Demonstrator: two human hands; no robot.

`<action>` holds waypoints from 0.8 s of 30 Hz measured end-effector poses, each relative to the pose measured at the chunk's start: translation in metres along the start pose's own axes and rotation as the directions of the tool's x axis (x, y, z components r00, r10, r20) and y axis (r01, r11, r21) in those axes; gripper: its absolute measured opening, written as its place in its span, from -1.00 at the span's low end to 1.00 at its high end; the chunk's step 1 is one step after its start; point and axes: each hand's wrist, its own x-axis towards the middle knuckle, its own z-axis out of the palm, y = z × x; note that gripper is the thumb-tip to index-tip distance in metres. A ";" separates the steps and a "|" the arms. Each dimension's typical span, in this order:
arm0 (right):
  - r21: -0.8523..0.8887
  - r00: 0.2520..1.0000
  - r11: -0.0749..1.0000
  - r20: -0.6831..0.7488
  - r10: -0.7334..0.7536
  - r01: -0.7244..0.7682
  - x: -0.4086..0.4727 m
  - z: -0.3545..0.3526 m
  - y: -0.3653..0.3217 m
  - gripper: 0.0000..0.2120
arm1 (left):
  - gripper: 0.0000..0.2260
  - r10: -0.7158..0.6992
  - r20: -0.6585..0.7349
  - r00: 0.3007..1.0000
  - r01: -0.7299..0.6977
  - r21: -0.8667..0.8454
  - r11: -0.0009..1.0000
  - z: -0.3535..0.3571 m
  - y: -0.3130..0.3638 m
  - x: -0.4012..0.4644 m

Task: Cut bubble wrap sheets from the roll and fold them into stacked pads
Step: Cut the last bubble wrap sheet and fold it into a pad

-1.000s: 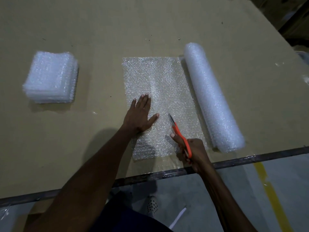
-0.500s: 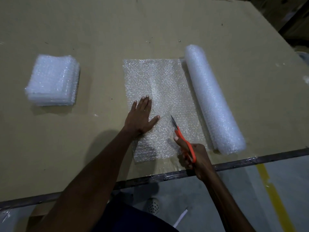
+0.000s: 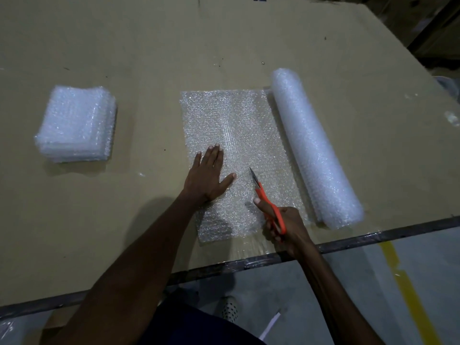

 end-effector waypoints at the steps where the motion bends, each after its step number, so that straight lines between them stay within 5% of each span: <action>1: -0.019 1.000 1.000 -0.003 0.009 -0.009 0.000 -0.001 0.001 -0.51 | -0.23 -0.001 -0.001 1.000 0.001 -0.003 1.000 0.000 -0.001 0.000; 24: -0.077 0.999 0.996 -0.040 -0.036 0.033 0.024 0.012 -0.018 -0.51 | -0.22 0.007 0.028 1.000 -0.007 0.011 1.000 -0.001 -0.001 -0.004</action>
